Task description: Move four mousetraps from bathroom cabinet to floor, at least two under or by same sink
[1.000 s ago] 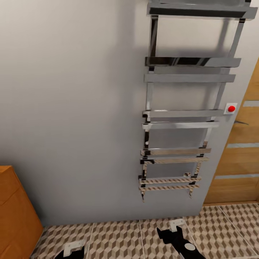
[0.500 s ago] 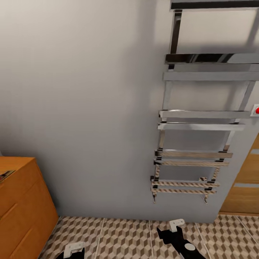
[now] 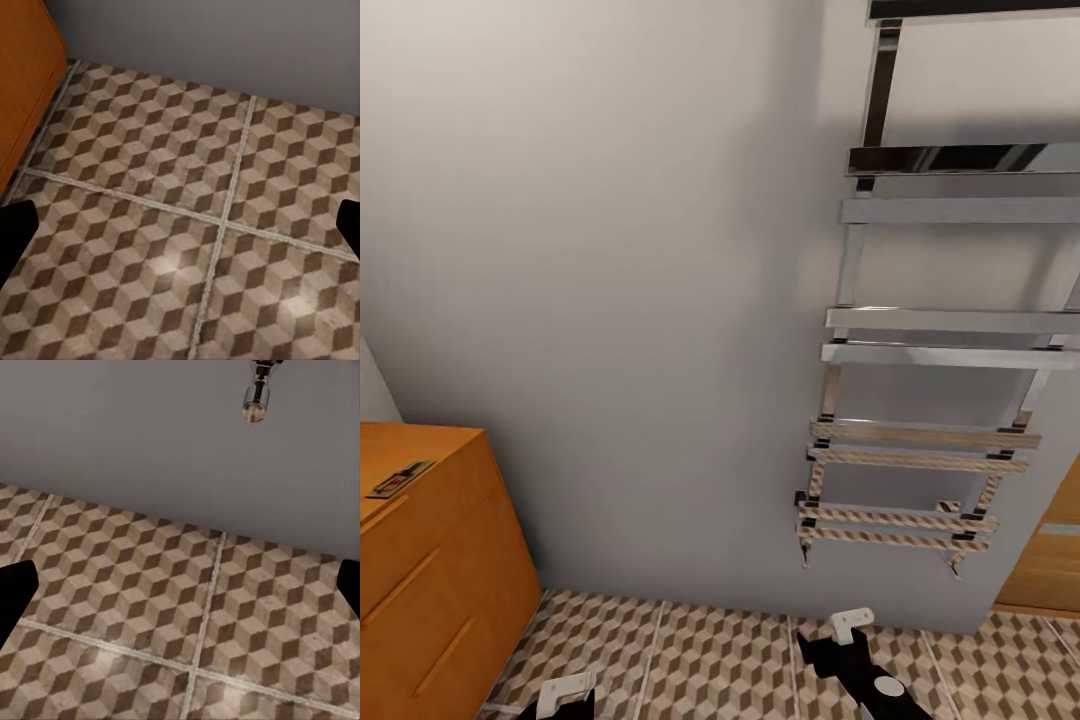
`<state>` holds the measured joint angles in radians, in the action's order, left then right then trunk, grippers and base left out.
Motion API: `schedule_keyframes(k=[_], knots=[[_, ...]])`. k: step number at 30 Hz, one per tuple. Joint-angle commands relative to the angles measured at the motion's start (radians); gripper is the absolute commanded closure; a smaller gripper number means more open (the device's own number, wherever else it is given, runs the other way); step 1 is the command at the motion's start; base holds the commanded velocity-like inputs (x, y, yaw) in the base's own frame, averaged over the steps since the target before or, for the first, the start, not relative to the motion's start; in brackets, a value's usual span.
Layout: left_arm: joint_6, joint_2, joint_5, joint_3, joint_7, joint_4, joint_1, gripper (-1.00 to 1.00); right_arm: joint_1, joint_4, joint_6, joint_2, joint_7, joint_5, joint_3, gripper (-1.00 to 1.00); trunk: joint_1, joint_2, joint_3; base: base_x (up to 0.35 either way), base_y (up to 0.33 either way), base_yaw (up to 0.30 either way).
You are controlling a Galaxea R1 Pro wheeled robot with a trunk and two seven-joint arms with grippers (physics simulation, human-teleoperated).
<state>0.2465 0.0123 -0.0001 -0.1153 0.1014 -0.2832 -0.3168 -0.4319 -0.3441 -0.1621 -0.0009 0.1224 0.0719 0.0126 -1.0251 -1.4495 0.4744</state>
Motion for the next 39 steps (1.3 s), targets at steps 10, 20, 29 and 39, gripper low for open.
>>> schedule_keyframes(k=[10,20,29,39], knots=[[0.004,-0.001,0.002,-0.001,0.001,0.001,-0.001,-1.0,-0.001,0.002,-0.07,0.0,0.0,0.007,0.0,-1.0,0.0,-0.001,0.001,0.0,0.0,0.003],[0.004,-0.002,0.002,-0.001,0.001,0.001,-0.001,-1.0,-0.001,0.002,-0.09,0.001,0.001,0.006,0.0,-1.0,0.0,-0.001,0.001,0.0,0.0,0.0],[0.004,-0.004,0.002,-0.002,0.002,0.001,-0.001,-1.0,-0.001,0.001,-0.091,0.001,0.003,0.006,-0.001,-1.0,0.0,-0.001,0.001,0.0,0.0,0.0],[0.004,-0.005,0.002,-0.003,0.001,0.001,-0.001,-1.0,-0.001,-0.002,-0.092,0.001,0.003,0.006,-0.003,-1.0,0.0,-0.001,0.001,0.0,0.0,0.0]])
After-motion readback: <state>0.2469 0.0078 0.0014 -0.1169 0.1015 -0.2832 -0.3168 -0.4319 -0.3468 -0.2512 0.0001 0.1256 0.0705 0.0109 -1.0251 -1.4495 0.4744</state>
